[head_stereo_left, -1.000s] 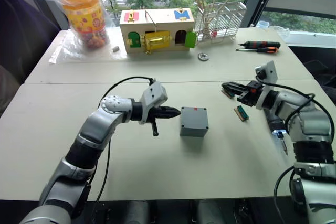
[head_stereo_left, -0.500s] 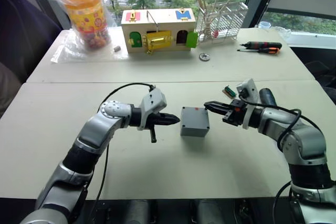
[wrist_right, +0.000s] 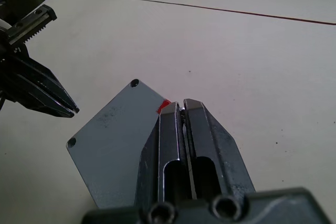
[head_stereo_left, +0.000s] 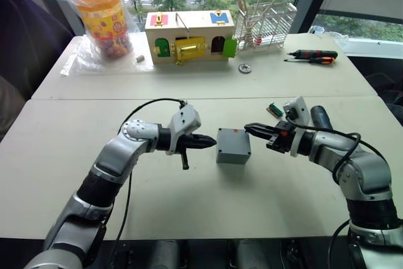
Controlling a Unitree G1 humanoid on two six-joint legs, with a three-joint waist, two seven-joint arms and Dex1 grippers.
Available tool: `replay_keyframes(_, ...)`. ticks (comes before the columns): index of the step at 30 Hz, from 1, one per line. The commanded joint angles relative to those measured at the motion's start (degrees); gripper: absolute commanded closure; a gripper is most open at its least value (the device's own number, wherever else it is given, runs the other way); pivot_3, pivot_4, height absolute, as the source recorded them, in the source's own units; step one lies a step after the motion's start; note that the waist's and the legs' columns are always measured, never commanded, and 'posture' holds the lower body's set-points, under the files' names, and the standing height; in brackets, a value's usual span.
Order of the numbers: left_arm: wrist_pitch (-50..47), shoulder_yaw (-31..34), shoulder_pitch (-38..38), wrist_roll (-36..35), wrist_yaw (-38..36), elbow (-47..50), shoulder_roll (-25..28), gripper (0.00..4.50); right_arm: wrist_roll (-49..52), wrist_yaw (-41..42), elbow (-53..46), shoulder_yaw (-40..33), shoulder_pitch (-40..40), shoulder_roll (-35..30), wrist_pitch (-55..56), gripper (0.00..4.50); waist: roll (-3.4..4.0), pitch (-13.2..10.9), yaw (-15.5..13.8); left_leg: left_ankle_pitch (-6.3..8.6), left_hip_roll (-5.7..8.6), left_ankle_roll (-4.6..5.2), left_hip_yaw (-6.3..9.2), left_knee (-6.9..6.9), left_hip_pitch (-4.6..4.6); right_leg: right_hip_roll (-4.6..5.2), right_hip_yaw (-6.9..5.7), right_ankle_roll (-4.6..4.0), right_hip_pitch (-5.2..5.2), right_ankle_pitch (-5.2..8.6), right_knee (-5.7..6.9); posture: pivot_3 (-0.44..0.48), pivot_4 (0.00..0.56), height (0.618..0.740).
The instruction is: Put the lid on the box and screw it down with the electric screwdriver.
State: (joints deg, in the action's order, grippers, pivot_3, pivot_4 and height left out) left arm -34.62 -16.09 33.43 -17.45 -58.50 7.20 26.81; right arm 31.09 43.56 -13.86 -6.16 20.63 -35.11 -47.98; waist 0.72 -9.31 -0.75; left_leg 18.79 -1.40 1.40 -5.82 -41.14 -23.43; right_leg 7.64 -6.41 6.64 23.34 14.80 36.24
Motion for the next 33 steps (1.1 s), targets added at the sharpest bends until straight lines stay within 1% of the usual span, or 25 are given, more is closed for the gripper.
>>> replay_keyframes(1, 0.97, 0.30, 0.72, -0.05, 0.23, 0.72, -0.12, 4.50, 0.72, 0.00, -1.01, -1.09, -0.16, -1.11, 0.19, 4.46, 0.00, 0.00, -0.01, 0.00, 0.00, 0.00, 0.00, 0.00, 0.00, 0.00, 0.00, 0.00, 0.00, 0.00, 0.00, 0.000, 0.150, 0.708)
replay_keyframes(10, 1.29, 0.20, 0.85, 0.10, 0.46, 0.29, -0.43, 4.50, 0.66, 0.19, -0.34, -0.58, -0.31, -1.86, 0.32, 4.46, 0.00, 0.00, -0.01, 0.00, 0.00, 0.00, 0.00, 0.00, 0.00, 0.00, 0.00, 0.00, 0.00, 0.00, 0.00, 0.000, 0.150, 0.708)
replay_keyframes(25, 1.28, 0.31, 0.64, 0.44, 0.59, 0.56, -0.82, 4.50, -1.20, 0.83, 1.67, 3.11, 0.36, -1.37, 2.27, 4.46, 0.00, 0.00, 0.03, 0.00, 0.00, 0.00, 0.00, 0.00, 0.00, 0.00, 0.00, 0.00, 0.00, 0.00, 0.00, 0.000, 0.150, 0.708)
replay_keyframes(28, 1.39, 0.53, 0.80, 0.44, 0.89, 0.62, -1.14, 4.50, -1.45, 1.65, 2.15, 3.23, 0.01, -2.21, 2.67, 3.64, 0.00, 0.00, 0.01, 0.00, 0.00, 0.00, 0.00, 0.00, 0.00, 0.00, 0.00, 0.00, 0.00, 0.00, 0.00, 0.000, 0.150, 0.708)
replay_keyframes(29, 1.40, 0.70, 0.88, 0.34, 1.09, 0.63, -1.33, 4.50, -1.55, 2.00, 2.27, 3.29, -0.01, -2.56, 2.70, 3.07, 0.00, 0.00, -0.03, 0.00, 0.00, 0.00, 0.00, 0.00, 0.00, 0.00, 0.00, 0.00, 0.00, 0.00, 0.00, 0.000, 0.150, 0.708)
replay_keyframes(30, 1.37, 0.89, 0.90, 0.19, 1.36, 0.68, -1.55, 4.50, -1.59, 2.24, 2.33, 3.23, -0.03, -2.82, 2.71, 2.66, 0.00, 0.00, -0.06, 0.00, 0.00, 0.00, 0.00, -0.01, 0.00, 0.00, 0.00, 0.00, -0.01, 0.00, 0.00, 0.000, 0.150, 0.708)
replay_keyframes(31, 1.31, 1.05, 0.86, -0.03, 1.55, 0.77, -1.75, 4.50, -1.57, 2.44, 2.32, 3.18, 0.00, -3.07, 2.65, 2.05, 0.00, 0.00, -0.05, 0.00, 0.00, 0.00, 0.00, -0.01, 0.00, 0.01, 0.00, 0.00, -0.01, 0.00, 0.00, 0.000, 0.150, 0.708)
replay_keyframes(32, 1.27, 1.12, 0.83, -0.22, 1.63, 0.82, -1.87, 4.50, -1.64, 2.50, 2.34, 3.15, 0.07, -3.23, 2.70, 1.65, 0.00, 0.00, -0.02, 0.00, 0.01, 0.00, 0.00, -0.01, 0.00, 0.01, 0.00, 0.00, -0.01, 0.00, 0.00, 0.000, 0.150, 0.708)
replay_keyframes(33, 1.30, 1.08, 0.82, -0.31, 1.61, 0.84, -1.94, 4.50, -1.71, 2.25, 2.38, 2.94, 0.29, -3.24, 2.69, 1.13, 0.00, 0.00, -0.02, 0.00, 0.01, 0.00, 0.00, -0.01, 0.00, 0.01, 0.00, 0.00, -0.01, 0.00, 0.00, 0.000, 0.150, 0.708)
